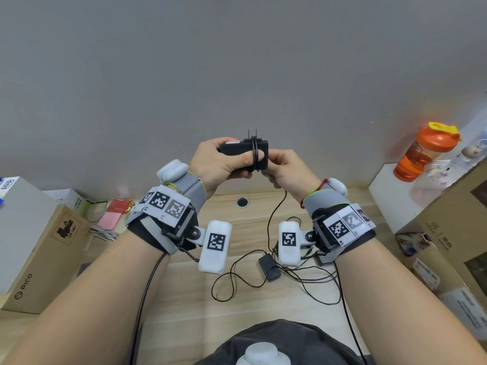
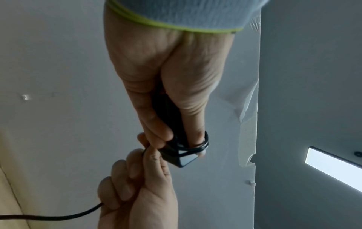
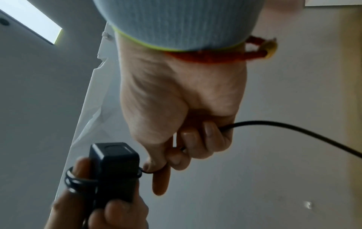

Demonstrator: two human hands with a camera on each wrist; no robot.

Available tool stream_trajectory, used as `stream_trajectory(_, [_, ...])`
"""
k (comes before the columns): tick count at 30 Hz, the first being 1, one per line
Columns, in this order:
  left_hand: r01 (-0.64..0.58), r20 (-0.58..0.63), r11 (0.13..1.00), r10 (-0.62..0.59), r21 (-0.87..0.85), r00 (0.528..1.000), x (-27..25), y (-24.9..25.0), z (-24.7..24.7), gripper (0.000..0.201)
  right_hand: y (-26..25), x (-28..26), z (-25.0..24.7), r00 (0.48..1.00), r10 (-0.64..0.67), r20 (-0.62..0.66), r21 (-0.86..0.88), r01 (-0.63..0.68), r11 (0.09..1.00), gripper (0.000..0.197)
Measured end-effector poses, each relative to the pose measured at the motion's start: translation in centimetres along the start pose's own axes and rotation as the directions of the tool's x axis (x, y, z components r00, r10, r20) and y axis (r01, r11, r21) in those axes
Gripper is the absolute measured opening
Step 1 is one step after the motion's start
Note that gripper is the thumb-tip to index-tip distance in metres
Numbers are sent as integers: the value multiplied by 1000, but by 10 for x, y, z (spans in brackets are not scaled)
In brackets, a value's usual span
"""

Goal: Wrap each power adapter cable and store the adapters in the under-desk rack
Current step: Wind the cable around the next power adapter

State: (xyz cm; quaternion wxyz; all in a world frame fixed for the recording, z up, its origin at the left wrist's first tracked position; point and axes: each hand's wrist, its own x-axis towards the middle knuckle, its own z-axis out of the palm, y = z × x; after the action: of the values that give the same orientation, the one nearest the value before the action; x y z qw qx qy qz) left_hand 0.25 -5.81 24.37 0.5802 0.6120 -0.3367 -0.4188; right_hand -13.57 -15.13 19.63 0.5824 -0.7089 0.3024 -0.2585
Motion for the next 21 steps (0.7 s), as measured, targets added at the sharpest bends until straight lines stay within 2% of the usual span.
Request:
stream_trajectory(2, [-3,-47,999,1,-41,999,4,0,-2,35,-1,-2,5,997,-16,78,-34,18,999,32])
stream_trajectory(4, [-6,-89,998,1,-54,996,7,1,-4,35,-6,-4,9,990,-36,138,-75,47,996,25])
stream_trajectory(7, [-11,-143,1000,7,-27,990,11,-2,-9,32,-20,-8,10,983,-55,177,-174,87,981,17])
stream_trajectory(9, [-9,-168,1000,8,-8,986,13,-5,-13,34,-27,-11,6,978,-49,200,-225,95,970,19])
stream_trajectory(15, [-4,-197,993,27,119,980,16,-11,-20,34,-33,-7,0,984,-88,155,-242,124,962,15])
stream_trajectory(21, [11,-138,949,34,315,990,15,-17,-19,37,-43,-3,-12,981,-167,99,-215,185,959,15])
